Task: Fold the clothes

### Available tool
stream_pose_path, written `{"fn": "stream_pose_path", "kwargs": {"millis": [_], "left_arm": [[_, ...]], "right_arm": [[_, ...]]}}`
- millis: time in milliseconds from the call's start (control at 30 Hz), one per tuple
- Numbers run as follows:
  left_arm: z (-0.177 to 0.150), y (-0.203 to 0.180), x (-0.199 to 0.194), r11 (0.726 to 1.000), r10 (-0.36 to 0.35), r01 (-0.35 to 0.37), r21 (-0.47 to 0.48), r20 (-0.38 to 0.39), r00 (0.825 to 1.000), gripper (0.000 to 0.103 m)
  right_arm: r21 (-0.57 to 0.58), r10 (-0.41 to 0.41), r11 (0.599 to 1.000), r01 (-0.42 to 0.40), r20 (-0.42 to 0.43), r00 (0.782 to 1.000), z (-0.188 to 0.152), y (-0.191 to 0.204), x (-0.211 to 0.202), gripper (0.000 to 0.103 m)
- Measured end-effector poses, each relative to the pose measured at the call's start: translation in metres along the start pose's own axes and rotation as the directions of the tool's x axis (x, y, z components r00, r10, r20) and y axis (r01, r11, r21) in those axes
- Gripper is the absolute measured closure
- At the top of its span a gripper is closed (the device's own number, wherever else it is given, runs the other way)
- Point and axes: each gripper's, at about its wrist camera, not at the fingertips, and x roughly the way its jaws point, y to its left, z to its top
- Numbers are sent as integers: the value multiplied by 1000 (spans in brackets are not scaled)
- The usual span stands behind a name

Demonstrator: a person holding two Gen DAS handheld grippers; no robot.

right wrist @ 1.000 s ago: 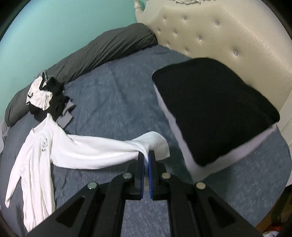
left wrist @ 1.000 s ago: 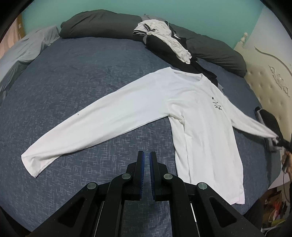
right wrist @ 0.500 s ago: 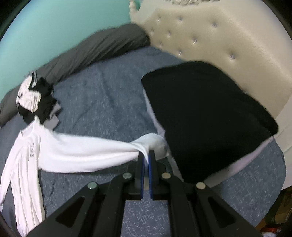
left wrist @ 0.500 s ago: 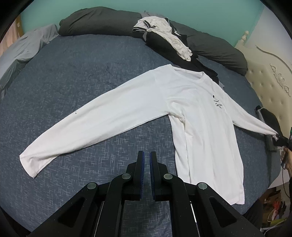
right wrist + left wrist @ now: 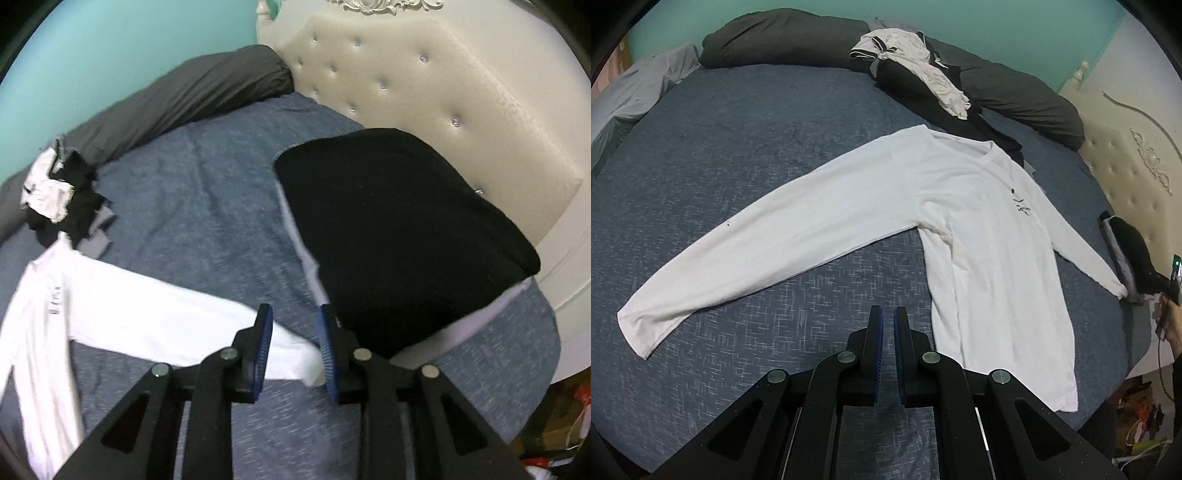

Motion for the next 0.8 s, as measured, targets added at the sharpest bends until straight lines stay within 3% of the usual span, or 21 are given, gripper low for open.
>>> {"fn": "stream_pose_path", "kwargs": {"millis": [133,267,367,433,633,800], "left_arm": [[-9,-7,5,1000,-28,28,10,-27,999,97],[-23,-18,15,998,-61,63,28,-77,995,97],[-37,-29,26,996,-76,82,47,-124,989,93],[-48,-38,35,993,-85,96,64,-159,984,82],[-80,-63,55,986,-93,123,116,-232,968,82],[-101,-83,64,978,-112,154,141,-266,957,82]], "right_arm": [[-23,108,994,-109,-45,993,-24,24,-14,71],[-84,200,973,-214,-146,969,-65,65,-18,70],[-125,261,947,-295,-231,937,-93,98,-19,70],[-154,293,926,-343,-279,915,-113,123,-25,70],[-221,359,849,-480,-426,831,-162,196,-29,69],[-206,380,811,-547,-525,761,-201,234,-25,67]]}}
